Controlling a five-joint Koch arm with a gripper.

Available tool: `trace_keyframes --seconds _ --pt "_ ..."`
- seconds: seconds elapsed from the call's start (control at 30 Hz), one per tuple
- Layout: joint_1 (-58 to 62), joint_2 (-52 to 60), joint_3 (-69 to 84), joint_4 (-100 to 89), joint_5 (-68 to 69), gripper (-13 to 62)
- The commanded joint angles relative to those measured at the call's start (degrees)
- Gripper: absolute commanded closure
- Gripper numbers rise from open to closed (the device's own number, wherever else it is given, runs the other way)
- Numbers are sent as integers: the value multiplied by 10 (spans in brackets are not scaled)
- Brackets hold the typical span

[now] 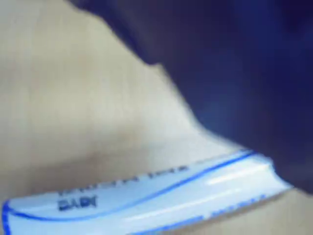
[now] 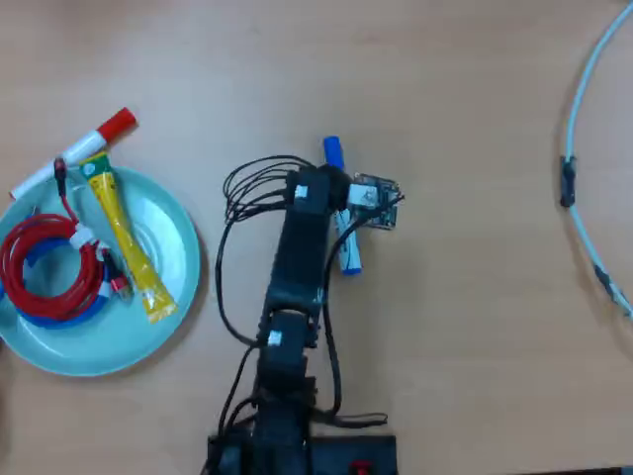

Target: Pick up the blue pen and put it in the green bowl

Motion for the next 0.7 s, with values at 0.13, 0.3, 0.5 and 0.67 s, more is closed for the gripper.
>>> trace_keyframes --seconds 0.13,0.3,0.5,0.67 --pt "42 2 -35 2 46 127" --pt "74 0 -30 9 56 126" --pt "87 -43 -41 4 119 126" --pt "76 -54 -44 0 147 126"
